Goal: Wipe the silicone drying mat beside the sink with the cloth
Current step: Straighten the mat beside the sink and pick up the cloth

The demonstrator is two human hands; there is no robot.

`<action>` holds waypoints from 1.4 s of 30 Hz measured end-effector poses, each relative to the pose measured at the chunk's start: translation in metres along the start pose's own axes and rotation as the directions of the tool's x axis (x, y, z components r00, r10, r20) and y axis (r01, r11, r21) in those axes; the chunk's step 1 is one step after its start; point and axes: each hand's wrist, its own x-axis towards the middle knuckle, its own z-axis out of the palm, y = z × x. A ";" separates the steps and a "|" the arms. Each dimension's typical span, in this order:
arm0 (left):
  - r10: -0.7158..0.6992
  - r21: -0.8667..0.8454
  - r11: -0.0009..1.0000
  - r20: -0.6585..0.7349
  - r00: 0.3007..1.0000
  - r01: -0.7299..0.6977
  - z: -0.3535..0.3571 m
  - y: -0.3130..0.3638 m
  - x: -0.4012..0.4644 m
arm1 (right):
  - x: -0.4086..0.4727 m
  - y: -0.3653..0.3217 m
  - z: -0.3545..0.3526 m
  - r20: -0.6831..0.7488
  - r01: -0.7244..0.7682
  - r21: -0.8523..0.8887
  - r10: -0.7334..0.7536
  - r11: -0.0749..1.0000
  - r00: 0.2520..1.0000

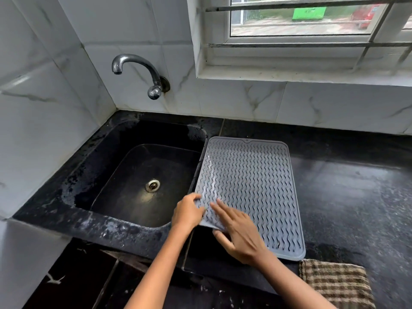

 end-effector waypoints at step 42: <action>0.346 0.171 0.917 0.103 0.932 -0.359 0.199 0.100 -0.166 | -0.115 0.126 -0.140 0.633 -0.288 -0.272 0.396 0.918 0.665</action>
